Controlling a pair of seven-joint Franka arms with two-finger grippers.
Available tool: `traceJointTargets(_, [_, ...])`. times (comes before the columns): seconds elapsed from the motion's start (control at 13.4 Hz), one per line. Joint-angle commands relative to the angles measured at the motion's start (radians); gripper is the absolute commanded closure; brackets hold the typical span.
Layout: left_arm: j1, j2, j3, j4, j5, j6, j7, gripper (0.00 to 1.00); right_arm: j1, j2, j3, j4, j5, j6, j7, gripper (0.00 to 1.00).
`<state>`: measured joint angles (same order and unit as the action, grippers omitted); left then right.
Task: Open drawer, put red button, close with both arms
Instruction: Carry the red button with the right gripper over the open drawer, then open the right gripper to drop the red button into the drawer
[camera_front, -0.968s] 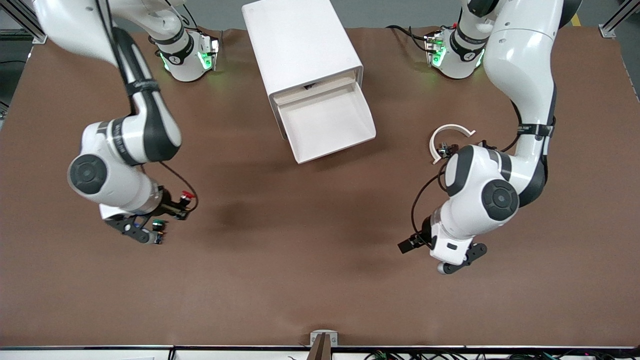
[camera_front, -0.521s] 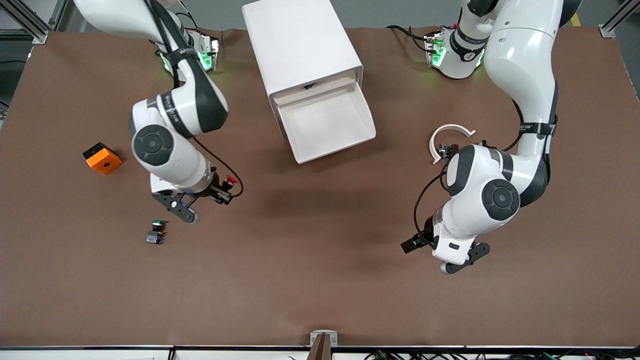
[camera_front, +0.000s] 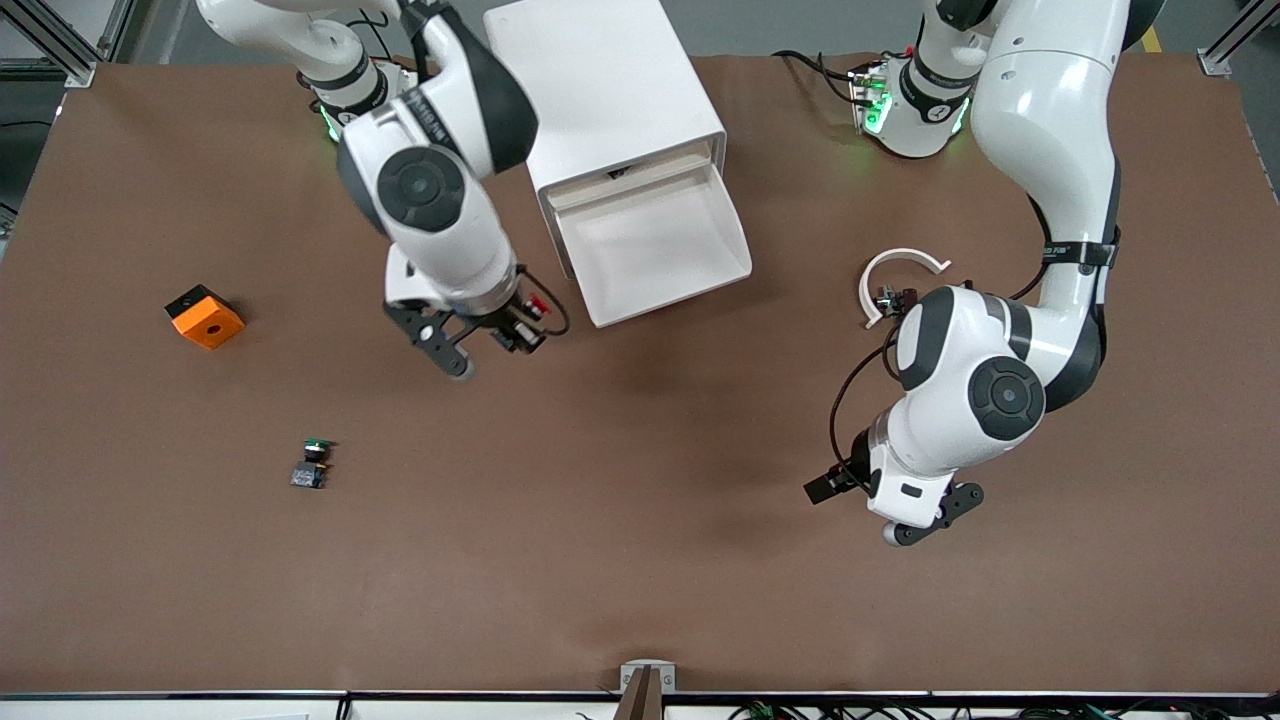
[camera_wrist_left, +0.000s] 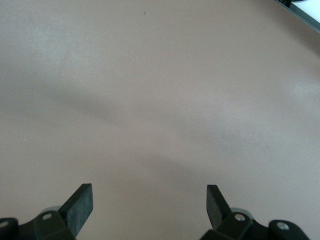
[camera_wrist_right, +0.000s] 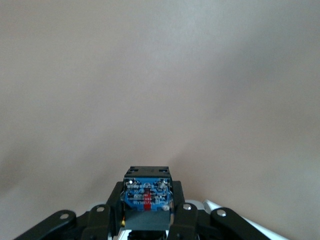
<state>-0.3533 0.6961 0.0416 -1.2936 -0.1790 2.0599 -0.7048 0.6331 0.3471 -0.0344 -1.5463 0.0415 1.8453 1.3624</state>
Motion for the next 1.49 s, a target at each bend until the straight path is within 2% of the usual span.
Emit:
traceJointTargets(0.0, [-0.009, -0.036, 0.006, -0.029, 0.019, -0.023, -0.016, 0.0, 0.081, -0.017, -0.013, -0.009, -0.002, 0.0, 0.145, 1.0])
traceJointTargets(0.22, [-0.006, -0.04, 0.004, -0.029, 0.021, -0.03, -0.015, 0.0, 0.173, -0.008, -0.012, -0.026, -0.005, 0.066, 0.314, 1.0])
traceJointTargets(0.52, [-0.013, -0.038, 0.006, -0.029, 0.023, -0.043, -0.016, 0.0, 0.247, 0.026, -0.013, -0.031, -0.005, 0.097, 0.397, 1.0])
traceJointTargets(0.97, [-0.029, -0.046, 0.001, -0.062, 0.07, -0.041, -0.016, 0.0, 0.307, 0.072, -0.012, -0.064, -0.046, 0.103, 0.397, 1.0])
traceJointTargets(1.34, [-0.108, -0.073, -0.002, -0.102, 0.138, -0.017, -0.01, 0.0, 0.323, 0.072, -0.01, -0.064, -0.038, 0.098, 0.394, 1.0])
traceJointTargets(1.41, [-0.121, -0.073, -0.002, -0.108, 0.138, -0.018, -0.009, 0.0, 0.323, 0.072, -0.012, -0.06, -0.032, 0.098, 0.403, 0.39])
